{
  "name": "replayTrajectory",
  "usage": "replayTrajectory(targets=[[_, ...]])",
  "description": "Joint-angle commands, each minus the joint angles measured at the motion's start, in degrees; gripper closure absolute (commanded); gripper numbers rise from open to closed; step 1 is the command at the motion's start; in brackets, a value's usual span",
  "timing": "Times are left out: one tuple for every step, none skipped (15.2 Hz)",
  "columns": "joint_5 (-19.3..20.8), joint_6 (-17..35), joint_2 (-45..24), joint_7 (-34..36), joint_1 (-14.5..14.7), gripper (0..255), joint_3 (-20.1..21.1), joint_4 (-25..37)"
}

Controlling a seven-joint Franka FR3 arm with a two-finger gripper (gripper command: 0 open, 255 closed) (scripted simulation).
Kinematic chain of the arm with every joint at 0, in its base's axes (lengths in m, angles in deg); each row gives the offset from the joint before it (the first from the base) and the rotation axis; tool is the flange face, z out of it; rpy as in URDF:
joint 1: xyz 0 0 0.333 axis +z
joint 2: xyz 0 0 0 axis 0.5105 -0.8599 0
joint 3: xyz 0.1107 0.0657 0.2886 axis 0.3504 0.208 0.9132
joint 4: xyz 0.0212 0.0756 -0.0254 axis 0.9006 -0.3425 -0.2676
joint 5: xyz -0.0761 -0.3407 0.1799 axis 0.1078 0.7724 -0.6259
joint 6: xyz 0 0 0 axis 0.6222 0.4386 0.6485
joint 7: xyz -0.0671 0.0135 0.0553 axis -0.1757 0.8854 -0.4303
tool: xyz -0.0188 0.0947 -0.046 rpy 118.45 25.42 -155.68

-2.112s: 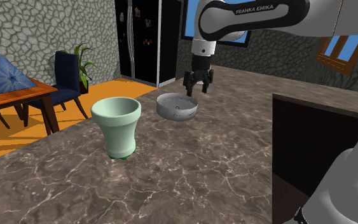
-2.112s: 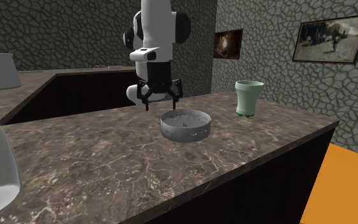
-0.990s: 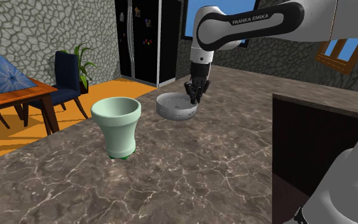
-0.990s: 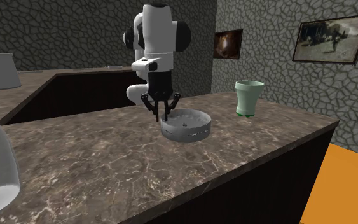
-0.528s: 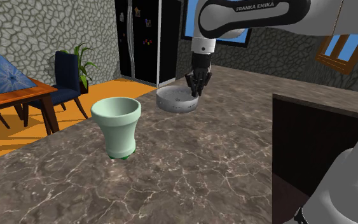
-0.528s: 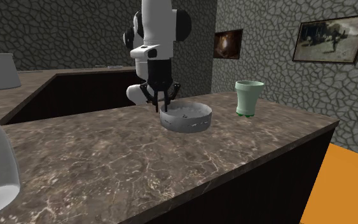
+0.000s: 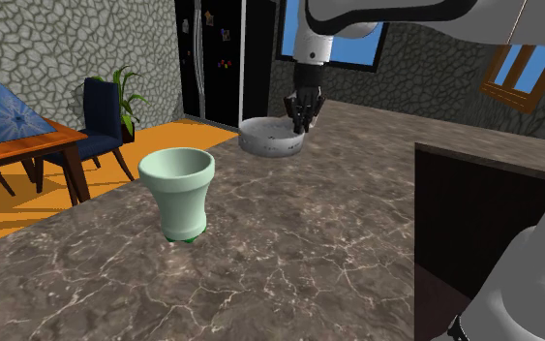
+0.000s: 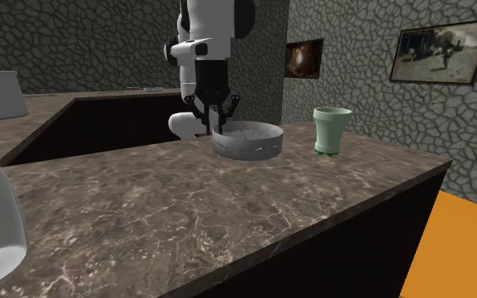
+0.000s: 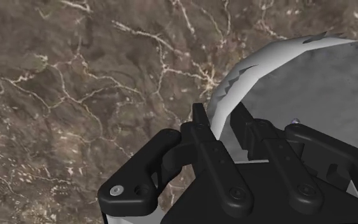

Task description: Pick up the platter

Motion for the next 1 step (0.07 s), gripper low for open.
replayTrajectory(targets=[[0.01, -0.46, -0.14, 0.04, 0.02, 255, 0.02, 0.61]])
